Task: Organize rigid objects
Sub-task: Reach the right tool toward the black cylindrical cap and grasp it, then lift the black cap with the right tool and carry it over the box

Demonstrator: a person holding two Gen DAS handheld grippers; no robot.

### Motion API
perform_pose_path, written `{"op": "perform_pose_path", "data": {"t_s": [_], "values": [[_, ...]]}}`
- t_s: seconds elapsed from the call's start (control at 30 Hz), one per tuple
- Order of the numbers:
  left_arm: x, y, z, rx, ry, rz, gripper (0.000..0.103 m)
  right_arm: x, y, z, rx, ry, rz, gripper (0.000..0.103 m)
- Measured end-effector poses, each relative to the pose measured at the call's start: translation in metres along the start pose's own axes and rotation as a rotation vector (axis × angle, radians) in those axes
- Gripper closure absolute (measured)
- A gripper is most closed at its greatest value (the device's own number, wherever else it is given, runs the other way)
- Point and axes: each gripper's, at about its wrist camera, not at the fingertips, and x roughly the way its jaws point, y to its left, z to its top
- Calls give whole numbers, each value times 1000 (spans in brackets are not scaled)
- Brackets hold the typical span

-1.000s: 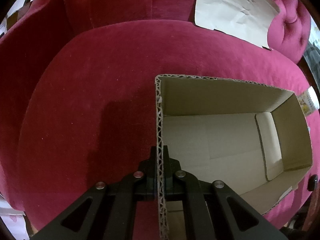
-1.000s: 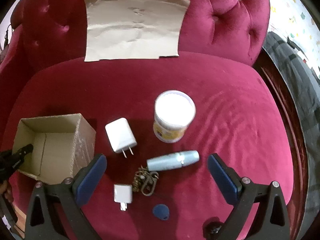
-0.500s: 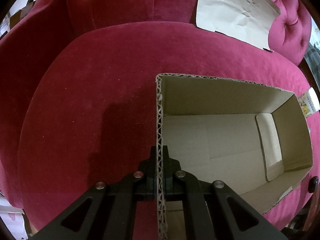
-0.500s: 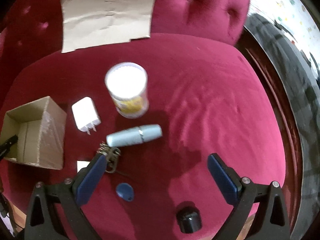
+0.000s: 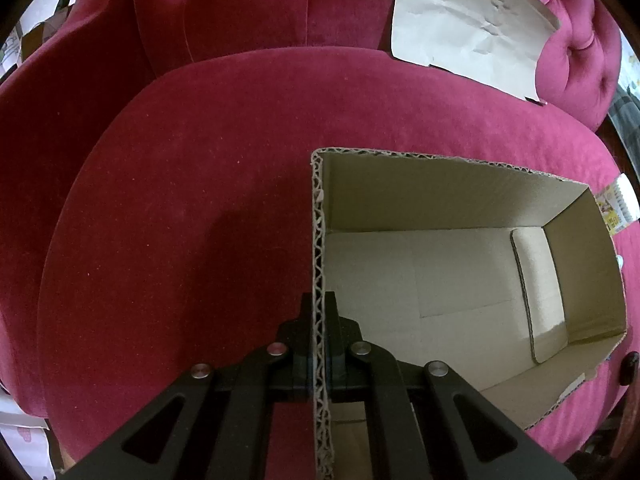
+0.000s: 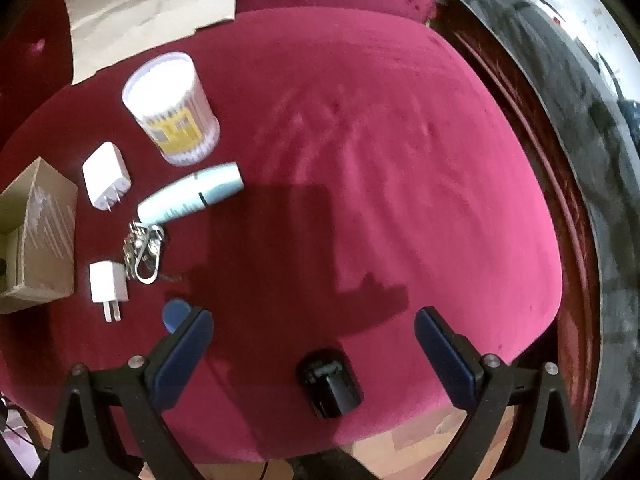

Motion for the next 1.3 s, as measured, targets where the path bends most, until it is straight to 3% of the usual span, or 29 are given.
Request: {"op": "perform_pose_path", "data": {"t_s": [0.33,0.57,0.67,0.73,0.77,1.3], "values": [[-1,-5,1,3,6,18,100,19,-6,-21,34,41,3,2],[0,-6,3,4,11,21,100,45,-13,-27,27,66,23,16],[0,-6,3,7,9,21,100,54,-16,-31,32,87,36,28],[0,-5,3,6,6,19,100,59,-19,-33,37,108,41,53],[0,-5,2,3,5,18,100,59,-20,-34,37,109,36,58],[0,-4,2,3,10,15,100,34,-4,-29,-20,37,51,58]]}}
